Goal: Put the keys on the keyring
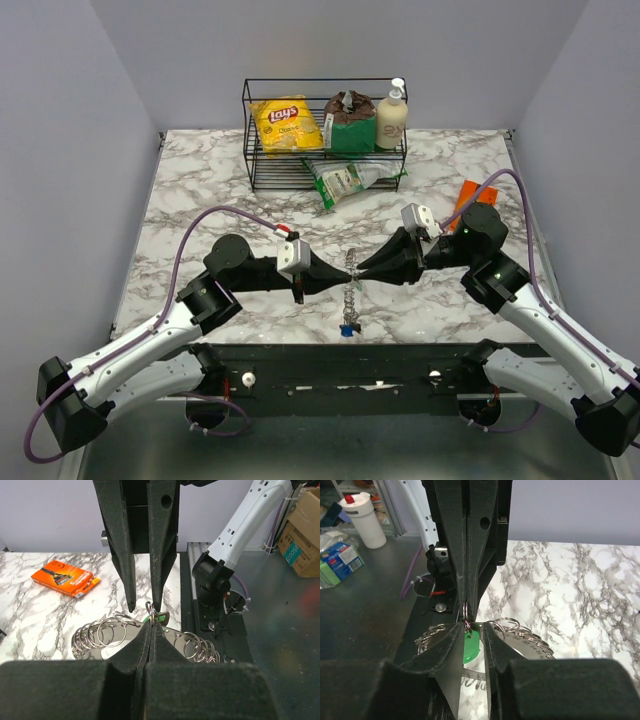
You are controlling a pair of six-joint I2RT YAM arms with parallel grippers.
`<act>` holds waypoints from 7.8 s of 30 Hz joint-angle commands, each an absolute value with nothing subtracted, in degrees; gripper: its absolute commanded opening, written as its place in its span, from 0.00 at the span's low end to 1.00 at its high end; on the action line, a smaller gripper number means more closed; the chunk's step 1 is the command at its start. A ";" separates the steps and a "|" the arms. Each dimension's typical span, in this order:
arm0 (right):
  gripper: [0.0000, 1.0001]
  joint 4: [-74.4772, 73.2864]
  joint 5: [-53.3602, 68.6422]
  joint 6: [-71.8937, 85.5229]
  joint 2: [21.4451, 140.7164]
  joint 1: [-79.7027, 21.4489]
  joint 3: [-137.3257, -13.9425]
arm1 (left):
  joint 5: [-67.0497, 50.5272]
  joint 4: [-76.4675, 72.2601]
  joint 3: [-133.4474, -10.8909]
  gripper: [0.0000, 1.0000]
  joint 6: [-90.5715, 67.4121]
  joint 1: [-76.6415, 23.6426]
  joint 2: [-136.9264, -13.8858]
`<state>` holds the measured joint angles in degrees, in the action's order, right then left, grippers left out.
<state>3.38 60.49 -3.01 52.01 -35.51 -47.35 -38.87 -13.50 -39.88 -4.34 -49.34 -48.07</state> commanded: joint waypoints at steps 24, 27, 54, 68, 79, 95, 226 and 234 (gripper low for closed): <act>0.06 1.49 56.60 -4.83 50.62 -35.16 -45.00 | -38.23 -14.85 -42.01 0.00 -3.96 -49.13 -45.44; 0.04 1.49 57.39 -4.75 51.15 -35.16 -45.09 | -38.32 -15.47 -42.01 0.00 -4.22 -49.22 -45.61; 0.03 0.26 57.74 -4.57 56.78 -35.16 -46.58 | -40.69 -20.56 -42.54 0.00 -7.47 -49.22 -47.90; 0.06 2.55 58.01 -1.67 58.18 -35.16 -47.20 | -41.31 -21.62 -42.19 0.00 -8.44 -49.22 -48.78; 0.20 2.46 54.67 -0.18 57.57 -35.16 -47.20 | -40.08 -22.76 -41.75 0.00 -8.44 -49.22 -48.96; 0.68 -3.78 41.14 -0.18 48.00 -35.24 -42.90 | -33.58 -17.05 -40.87 0.00 -3.25 -49.22 -44.47; 0.15 16.17 61.61 9.49 49.22 -35.24 -42.10 | -44.12 -21.71 -43.16 0.00 -9.32 -49.31 -50.71; 0.01 13.63 60.12 7.12 48.25 -35.24 -42.36 | -42.98 -19.17 -44.47 0.00 -8.53 -49.31 -50.10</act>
